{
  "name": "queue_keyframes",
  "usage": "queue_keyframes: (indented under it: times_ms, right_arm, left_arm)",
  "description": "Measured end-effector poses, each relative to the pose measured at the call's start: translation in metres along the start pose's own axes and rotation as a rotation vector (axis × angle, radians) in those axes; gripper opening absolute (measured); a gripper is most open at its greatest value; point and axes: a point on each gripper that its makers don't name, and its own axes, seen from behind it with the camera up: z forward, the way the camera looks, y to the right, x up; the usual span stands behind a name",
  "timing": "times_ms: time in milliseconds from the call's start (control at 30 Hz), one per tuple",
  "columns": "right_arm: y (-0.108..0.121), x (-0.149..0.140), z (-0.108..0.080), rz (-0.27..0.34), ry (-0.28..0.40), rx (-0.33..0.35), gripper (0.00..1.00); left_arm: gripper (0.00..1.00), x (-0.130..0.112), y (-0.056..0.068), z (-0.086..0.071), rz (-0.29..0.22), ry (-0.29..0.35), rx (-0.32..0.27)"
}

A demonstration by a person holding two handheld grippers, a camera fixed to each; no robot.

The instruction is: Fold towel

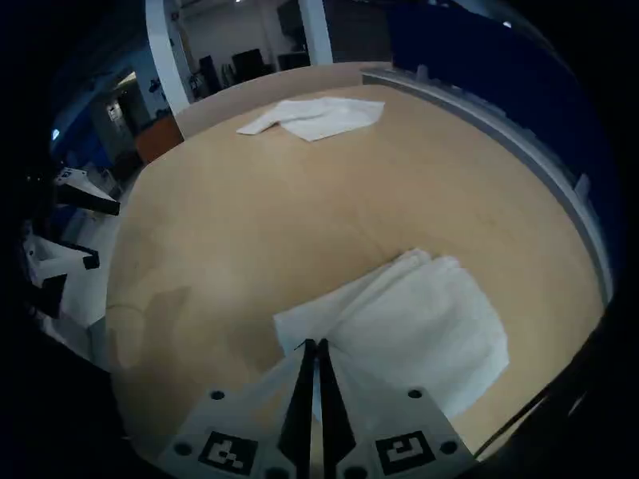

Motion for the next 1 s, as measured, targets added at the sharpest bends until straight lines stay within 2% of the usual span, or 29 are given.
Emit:
queue_keyframes:
  times_ms: [200, 333, 467, 600, 633, 800, 1000]
  right_arm:
    - [0.001, 0.003, -0.004, 0.003, 0.014, 0.001, 0.06]
    - [0.002, 0.006, -0.01, -0.001, 0.034, 0.0, 0.15]
    - [0.003, 0.01, -0.019, 0.003, 0.062, -0.004, 0.46]
    - [0.009, 0.009, -0.03, 0.007, 0.082, -0.029, 0.74]
    - [0.011, 0.008, -0.033, 0.007, 0.085, -0.039, 0.78]
    - [0.022, -0.003, -0.046, 0.018, 0.092, -0.093, 0.94]
    - [0.03, -0.027, -0.061, 0.048, 0.083, -0.14, 0.94]
  left_arm:
    - [0.98, 0.002, 0.0, -0.001, -0.003, 0.001, 0.001]
    - [0.98, 0.003, 0.0, -0.003, -0.006, 0.002, 0.001]
    - [0.98, 0.004, -0.002, -0.005, -0.007, 0.003, 0.005]
    - [0.98, 0.005, -0.004, -0.006, -0.008, 0.004, 0.007]
    - [0.98, 0.005, -0.004, -0.006, -0.009, 0.004, 0.007]
    - [0.98, 0.005, -0.004, -0.007, -0.011, 0.005, 0.007]
    - [0.98, 0.005, 0.0, -0.007, -0.006, 0.006, 0.0]
